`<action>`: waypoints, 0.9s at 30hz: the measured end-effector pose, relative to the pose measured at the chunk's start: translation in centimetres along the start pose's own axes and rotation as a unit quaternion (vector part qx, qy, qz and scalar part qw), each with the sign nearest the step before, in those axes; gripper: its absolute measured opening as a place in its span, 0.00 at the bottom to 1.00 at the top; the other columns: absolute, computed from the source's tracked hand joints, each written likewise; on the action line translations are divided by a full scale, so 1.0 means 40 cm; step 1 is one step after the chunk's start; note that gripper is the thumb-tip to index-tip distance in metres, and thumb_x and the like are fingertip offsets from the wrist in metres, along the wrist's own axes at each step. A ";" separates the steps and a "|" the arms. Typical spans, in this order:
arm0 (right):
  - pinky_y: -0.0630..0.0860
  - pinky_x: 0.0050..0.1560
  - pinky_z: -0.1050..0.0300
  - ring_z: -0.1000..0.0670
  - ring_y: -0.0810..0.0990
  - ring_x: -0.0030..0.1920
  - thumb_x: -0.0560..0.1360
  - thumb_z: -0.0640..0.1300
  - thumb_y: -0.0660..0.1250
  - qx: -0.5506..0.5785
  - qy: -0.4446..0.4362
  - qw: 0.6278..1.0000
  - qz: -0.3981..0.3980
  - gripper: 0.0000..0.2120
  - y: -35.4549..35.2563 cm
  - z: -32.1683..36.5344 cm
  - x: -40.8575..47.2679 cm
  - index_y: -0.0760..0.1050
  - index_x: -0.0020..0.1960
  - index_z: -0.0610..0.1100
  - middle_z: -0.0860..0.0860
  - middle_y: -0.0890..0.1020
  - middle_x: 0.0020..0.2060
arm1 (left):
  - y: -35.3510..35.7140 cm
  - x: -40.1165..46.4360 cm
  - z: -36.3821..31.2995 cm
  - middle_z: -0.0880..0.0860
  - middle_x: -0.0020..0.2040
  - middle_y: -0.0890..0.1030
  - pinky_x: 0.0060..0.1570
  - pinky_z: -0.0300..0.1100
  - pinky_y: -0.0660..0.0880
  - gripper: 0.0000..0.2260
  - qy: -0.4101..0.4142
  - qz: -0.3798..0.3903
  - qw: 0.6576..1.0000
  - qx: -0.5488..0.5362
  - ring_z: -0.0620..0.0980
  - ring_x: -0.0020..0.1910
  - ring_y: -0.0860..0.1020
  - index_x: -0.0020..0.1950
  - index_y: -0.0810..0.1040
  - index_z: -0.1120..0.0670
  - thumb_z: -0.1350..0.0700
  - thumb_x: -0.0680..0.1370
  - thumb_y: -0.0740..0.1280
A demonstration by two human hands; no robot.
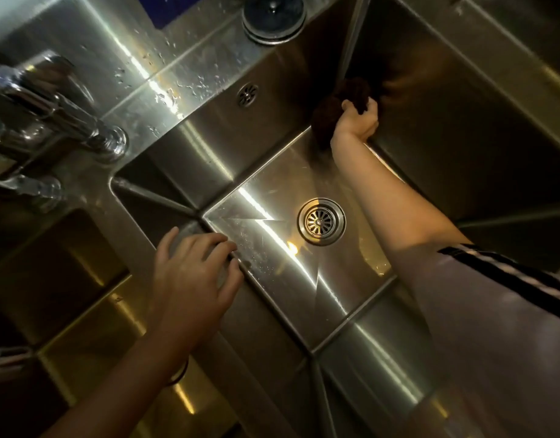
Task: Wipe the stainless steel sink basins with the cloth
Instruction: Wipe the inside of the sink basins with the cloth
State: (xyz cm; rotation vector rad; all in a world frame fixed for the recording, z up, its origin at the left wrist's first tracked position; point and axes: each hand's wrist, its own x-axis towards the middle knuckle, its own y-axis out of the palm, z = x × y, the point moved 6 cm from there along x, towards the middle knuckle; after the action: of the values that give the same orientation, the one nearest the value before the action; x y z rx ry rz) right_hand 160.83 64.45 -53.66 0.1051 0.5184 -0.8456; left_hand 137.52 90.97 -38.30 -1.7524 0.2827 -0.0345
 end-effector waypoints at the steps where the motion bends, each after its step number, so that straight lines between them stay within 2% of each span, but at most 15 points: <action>1: 0.76 0.59 0.52 0.44 0.76 0.61 0.73 0.39 0.70 0.007 -0.012 1.000 0.006 0.19 -0.005 0.025 -0.011 0.75 0.64 0.47 0.45 0.73 0.63 | 0.001 0.000 0.000 0.49 0.54 0.81 0.70 0.55 0.58 0.16 -0.002 0.000 1.000 0.001 0.49 0.56 0.77 0.54 0.81 0.51 0.48 0.77 0.56; 3: 0.75 0.62 0.49 0.45 0.74 0.63 0.74 0.39 0.70 0.025 -0.038 0.999 0.018 0.19 -0.019 0.083 -0.036 0.74 0.63 0.47 0.45 0.73 0.64 | 0.004 0.001 -0.001 0.50 0.54 0.81 0.69 0.55 0.59 0.17 -0.009 0.003 1.000 0.002 0.49 0.55 0.77 0.54 0.81 0.51 0.47 0.77 0.56; 7: 0.75 0.61 0.51 0.46 0.73 0.64 0.75 0.38 0.69 0.099 -0.086 0.990 0.043 0.20 -0.057 0.192 -0.088 0.71 0.65 0.46 0.44 0.71 0.64 | 0.004 -0.001 -0.004 0.50 0.54 0.81 0.68 0.57 0.60 0.17 -0.009 0.001 1.000 0.003 0.50 0.55 0.78 0.55 0.80 0.51 0.47 0.76 0.56; 9: 0.76 0.56 0.58 0.47 0.74 0.62 0.76 0.39 0.68 0.111 -0.118 0.986 0.033 0.21 -0.076 0.218 -0.103 0.69 0.67 0.44 0.43 0.73 0.62 | 0.002 -0.003 -0.006 0.51 0.53 0.81 0.67 0.58 0.61 0.17 -0.005 -0.007 1.000 -0.004 0.51 0.54 0.78 0.55 0.81 0.52 0.47 0.76 0.56; 11: 0.73 0.54 0.64 0.47 0.73 0.62 0.76 0.39 0.67 0.102 -0.129 0.986 0.025 0.22 -0.083 0.217 -0.104 0.67 0.69 0.43 0.43 0.71 0.63 | 0.002 -0.003 -0.007 0.51 0.54 0.81 0.67 0.59 0.61 0.18 -0.003 -0.008 1.000 -0.005 0.51 0.55 0.78 0.55 0.81 0.52 0.47 0.76 0.56; 16: 0.71 0.63 0.52 0.44 0.71 0.65 0.77 0.37 0.65 0.043 -0.094 0.995 0.004 0.23 -0.063 0.113 -0.057 0.66 0.70 0.45 0.45 0.66 0.66 | 0.005 -0.001 -0.005 0.50 0.54 0.81 0.68 0.58 0.61 0.16 0.004 -0.013 1.000 -0.009 0.50 0.55 0.78 0.53 0.81 0.51 0.47 0.76 0.57; 23: 0.71 0.62 0.53 0.41 0.74 0.60 0.75 0.38 0.67 -0.064 -0.001 0.997 -0.046 0.21 -0.060 -0.086 0.024 0.69 0.67 0.46 0.44 0.68 0.65 | 0.009 -0.002 -0.001 0.50 0.55 0.81 0.69 0.56 0.60 0.16 0.002 -0.004 1.000 0.006 0.49 0.56 0.78 0.54 0.81 0.51 0.47 0.76 0.57; 27: 0.69 0.61 0.54 0.41 0.74 0.61 0.76 0.40 0.66 -0.102 0.036 0.994 -0.029 0.22 -0.084 -0.134 0.051 0.68 0.68 0.45 0.43 0.68 0.65 | 0.010 -0.004 -0.001 0.50 0.54 0.81 0.68 0.56 0.61 0.16 0.002 -0.006 1.000 0.008 0.49 0.55 0.78 0.53 0.81 0.51 0.47 0.76 0.57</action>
State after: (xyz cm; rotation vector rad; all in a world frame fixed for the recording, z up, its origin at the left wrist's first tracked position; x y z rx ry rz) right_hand 157.36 62.35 -58.91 -0.0671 0.6743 -0.8428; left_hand 137.29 90.89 -38.65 -1.7390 0.2741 -0.0487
